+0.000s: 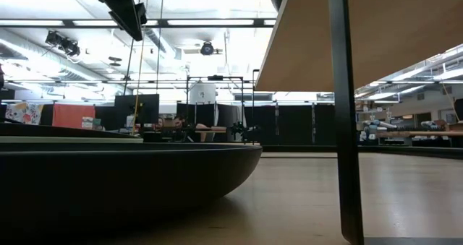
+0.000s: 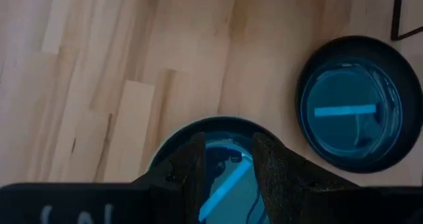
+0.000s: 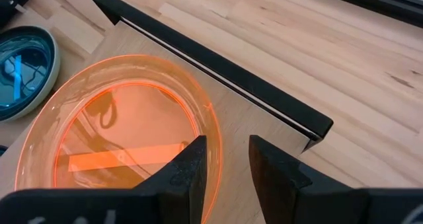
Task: Place and stack plates onto a shelf
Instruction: Put the top blue plate on top of the orange plate on the shelf
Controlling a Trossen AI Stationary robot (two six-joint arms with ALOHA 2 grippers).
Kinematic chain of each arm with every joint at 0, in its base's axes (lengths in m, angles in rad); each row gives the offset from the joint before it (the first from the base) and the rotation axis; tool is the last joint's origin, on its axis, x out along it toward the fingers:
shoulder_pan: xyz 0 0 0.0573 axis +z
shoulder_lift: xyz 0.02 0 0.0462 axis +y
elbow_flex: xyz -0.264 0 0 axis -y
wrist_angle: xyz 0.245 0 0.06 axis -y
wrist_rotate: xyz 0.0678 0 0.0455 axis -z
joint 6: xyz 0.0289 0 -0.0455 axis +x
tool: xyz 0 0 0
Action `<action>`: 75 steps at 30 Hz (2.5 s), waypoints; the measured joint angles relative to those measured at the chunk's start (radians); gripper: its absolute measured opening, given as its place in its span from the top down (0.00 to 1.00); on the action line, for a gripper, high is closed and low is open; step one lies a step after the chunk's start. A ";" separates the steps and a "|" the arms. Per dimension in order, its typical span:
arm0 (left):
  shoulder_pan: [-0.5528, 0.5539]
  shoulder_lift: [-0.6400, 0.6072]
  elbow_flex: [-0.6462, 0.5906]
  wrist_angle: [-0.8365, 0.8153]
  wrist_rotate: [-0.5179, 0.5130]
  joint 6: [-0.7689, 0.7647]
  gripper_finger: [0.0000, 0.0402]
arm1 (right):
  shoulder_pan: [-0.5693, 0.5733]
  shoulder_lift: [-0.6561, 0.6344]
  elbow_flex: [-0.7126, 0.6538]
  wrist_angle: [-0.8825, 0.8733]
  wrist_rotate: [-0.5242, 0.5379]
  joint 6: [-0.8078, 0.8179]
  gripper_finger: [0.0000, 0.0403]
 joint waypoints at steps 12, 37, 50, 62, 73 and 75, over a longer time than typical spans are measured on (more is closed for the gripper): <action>-0.015 0.000 0.000 -0.092 -0.051 -0.086 0.68 | 0.000 0.000 0.000 0.000 0.000 -0.014 0.71; -0.039 -0.002 -0.429 0.016 -0.072 -0.261 0.68 | 0.000 0.000 0.000 0.001 0.000 -0.033 0.71; -0.009 -0.003 -0.520 0.045 -0.083 -0.501 0.68 | 0.000 0.000 0.000 0.002 0.000 -0.033 0.71; -0.009 -0.003 -0.576 0.110 -0.084 -0.558 0.68 | 0.000 0.000 0.000 0.002 0.000 -0.033 0.71; -0.009 0.000 -0.576 0.122 -0.085 -0.614 0.68 | 0.000 0.000 0.000 0.002 0.000 -0.033 0.71; -0.009 0.000 -0.576 0.123 -0.085 -0.622 0.68 | 0.000 0.000 0.000 0.002 0.000 -0.033 0.71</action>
